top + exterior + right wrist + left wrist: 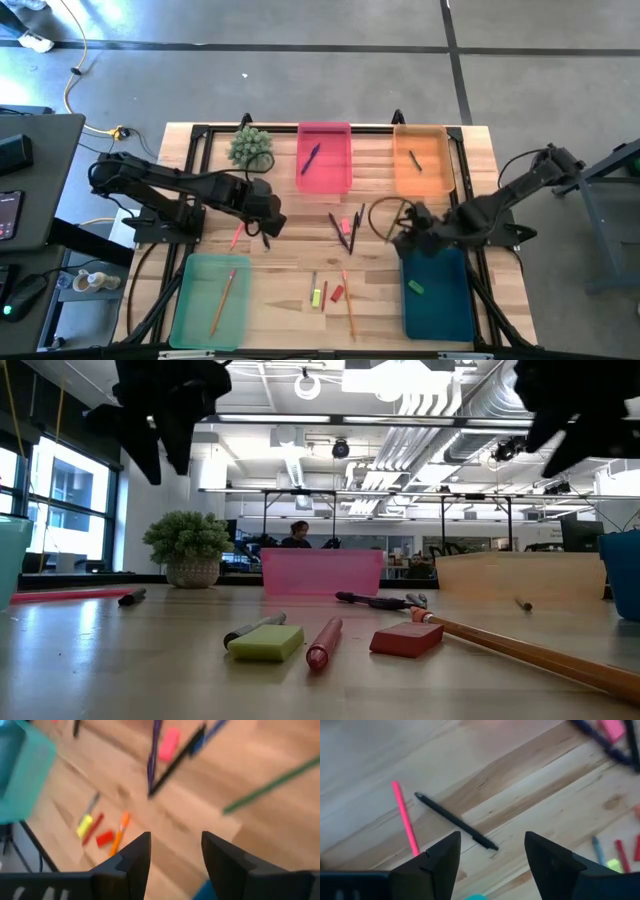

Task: Sort crayons/erasers/pens/pencils in bins
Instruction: Put the left black pen into the red bin

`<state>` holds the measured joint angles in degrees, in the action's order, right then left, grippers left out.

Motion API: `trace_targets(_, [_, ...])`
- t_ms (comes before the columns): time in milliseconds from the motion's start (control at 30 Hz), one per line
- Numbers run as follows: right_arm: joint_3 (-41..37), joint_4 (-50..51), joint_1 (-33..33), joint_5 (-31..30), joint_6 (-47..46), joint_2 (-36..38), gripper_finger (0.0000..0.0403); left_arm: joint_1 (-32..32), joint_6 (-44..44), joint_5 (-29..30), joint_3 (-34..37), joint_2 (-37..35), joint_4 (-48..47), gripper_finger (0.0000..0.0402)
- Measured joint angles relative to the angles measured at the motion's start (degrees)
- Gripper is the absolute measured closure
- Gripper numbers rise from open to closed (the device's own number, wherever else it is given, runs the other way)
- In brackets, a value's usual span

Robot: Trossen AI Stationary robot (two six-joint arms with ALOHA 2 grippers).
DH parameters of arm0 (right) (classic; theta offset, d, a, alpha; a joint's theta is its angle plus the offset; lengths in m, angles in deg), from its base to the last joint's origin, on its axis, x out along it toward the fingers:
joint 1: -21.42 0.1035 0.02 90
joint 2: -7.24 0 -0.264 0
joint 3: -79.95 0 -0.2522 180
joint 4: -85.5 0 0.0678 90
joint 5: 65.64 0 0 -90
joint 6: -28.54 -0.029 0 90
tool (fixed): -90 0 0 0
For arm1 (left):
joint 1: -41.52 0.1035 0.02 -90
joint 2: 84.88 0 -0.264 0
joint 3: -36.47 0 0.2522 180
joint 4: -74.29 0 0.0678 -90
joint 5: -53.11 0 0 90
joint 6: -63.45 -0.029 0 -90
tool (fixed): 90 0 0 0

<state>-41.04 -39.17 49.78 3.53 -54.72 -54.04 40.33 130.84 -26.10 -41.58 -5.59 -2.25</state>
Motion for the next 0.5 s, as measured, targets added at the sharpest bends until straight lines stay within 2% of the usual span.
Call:
trace_targets(233, [0.00, -2.99, -10.39, -0.14, 20.55, 3.42, 0.0238, -0.12, 9.54, -0.04, 4.63, 0.00, 2.43, 0.0197])
trace_targets(500, [0.00, -3.27, -21.83, 1.47, 43.05, 6.22, 0.0238, -1.62, 25.77, 2.31, 9.65, 0.23, 9.43, 0.0198])
